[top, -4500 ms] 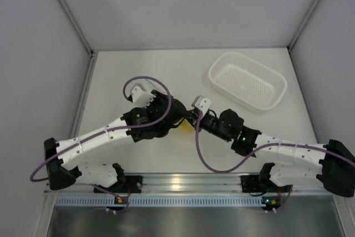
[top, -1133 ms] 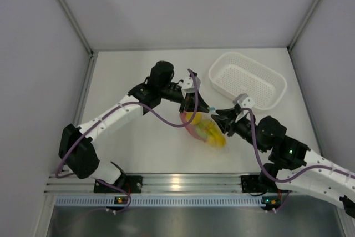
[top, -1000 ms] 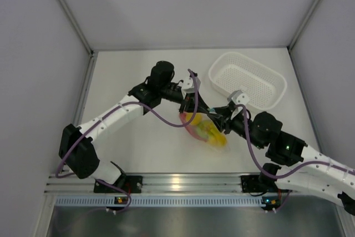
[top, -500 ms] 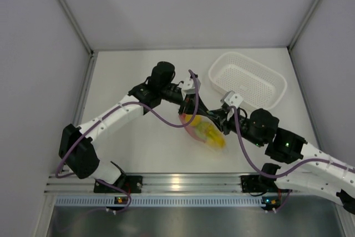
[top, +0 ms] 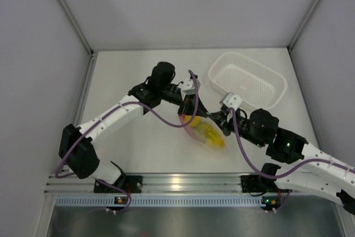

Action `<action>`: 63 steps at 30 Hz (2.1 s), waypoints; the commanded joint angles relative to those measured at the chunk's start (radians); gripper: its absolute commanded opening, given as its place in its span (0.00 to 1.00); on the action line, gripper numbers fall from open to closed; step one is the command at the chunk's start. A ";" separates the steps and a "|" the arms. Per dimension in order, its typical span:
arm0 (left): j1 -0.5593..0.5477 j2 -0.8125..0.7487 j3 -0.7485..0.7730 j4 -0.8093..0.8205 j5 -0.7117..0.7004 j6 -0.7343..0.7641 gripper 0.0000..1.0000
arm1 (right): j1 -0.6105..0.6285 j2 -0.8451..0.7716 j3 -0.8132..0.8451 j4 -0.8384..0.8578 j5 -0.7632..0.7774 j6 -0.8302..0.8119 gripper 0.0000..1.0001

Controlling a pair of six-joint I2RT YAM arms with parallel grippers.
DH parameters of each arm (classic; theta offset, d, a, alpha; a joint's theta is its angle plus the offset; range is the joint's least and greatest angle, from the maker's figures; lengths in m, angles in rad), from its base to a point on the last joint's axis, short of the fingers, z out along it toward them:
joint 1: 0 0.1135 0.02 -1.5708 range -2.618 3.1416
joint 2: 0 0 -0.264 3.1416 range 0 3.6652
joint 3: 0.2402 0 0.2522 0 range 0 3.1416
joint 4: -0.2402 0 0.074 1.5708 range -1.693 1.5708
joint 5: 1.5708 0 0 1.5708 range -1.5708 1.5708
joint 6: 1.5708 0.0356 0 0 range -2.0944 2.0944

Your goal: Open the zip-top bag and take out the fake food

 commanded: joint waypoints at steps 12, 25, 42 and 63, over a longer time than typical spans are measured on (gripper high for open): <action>0.027 -0.022 0.060 -0.073 -0.125 0.110 0.00 | 0.004 -0.110 0.011 0.053 0.234 0.071 0.00; 0.156 -0.044 -0.021 -0.081 -0.222 0.049 0.00 | 0.003 -0.219 0.019 -0.033 0.538 0.127 0.00; 0.311 -0.132 -0.166 -0.087 -0.228 -0.060 0.00 | 0.003 -0.222 0.022 -0.078 0.531 0.164 0.00; -0.076 -0.235 -0.025 -0.135 -0.633 -0.097 0.00 | -0.071 0.209 0.231 -0.114 0.449 0.660 0.90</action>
